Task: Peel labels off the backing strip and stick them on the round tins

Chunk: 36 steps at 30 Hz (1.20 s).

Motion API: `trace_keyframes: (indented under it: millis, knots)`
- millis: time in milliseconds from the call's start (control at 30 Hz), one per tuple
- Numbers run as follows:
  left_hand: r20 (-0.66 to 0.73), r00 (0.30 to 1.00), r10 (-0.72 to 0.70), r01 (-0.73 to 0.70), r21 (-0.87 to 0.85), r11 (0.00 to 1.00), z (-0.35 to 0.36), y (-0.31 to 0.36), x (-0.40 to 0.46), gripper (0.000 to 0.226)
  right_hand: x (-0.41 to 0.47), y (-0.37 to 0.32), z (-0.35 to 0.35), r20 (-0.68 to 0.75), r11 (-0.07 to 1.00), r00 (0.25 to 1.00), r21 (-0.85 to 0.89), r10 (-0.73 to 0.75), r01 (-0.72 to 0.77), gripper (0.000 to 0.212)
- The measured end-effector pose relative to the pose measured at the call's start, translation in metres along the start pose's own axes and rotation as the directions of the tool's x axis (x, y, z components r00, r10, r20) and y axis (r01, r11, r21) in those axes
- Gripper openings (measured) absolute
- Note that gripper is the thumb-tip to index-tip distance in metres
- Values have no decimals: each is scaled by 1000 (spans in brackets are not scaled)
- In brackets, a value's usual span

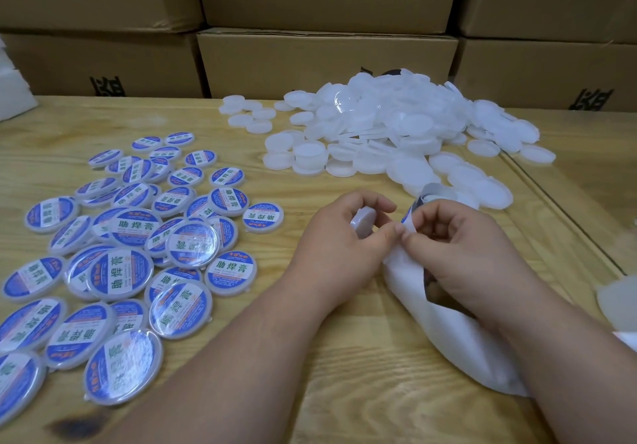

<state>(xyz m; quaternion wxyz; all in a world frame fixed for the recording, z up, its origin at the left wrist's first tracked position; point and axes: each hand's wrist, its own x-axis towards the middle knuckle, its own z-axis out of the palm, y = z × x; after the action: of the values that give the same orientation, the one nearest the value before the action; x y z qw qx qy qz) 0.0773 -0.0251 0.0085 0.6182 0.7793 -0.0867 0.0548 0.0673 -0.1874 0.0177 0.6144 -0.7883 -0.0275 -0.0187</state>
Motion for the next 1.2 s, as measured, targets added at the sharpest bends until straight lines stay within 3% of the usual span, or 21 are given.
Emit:
trace_keyframes:
  millis: [167, 400, 600, 700, 833, 967, 1200]
  knots:
    - [-18, 1000, 1, 0, 76, 997, 0, -1, -1, 9, -2, -2, 1, 9, 999, 999, 5, -46, 46, 15]
    - [-56, 998, 13, -12, 18, 1000, -1, -1, 0, 13, -2, -7, 0, -26, 999, 999, -31, -37, 36, 18]
    - [-291, 950, -115, 48, -228, 972, -6, 4, 3, 23, -2, -6, 1, -61, 999, 998, 53, 9, -6, 23]
    - [-333, 922, -199, 72, -357, 931, -11, 7, 4, 23, -2, -5, 0, -76, 999, 997, 49, -15, 18, 25]
    - [-252, 952, -173, 68, -376, 924, -10, 8, 3, 23, -3, -6, 4, -172, 976, 962, -81, -212, 200, 28]
    - [-156, 980, -122, 61, -350, 935, -6, 9, 0, 21, -6, -10, 2, -167, 888, 880, -212, -445, 408, 32]
    - [-53, 994, -98, 68, -407, 911, -8, 11, -1, 21, -9, -13, 5, -172, 850, 847, -275, -503, 450, 18]
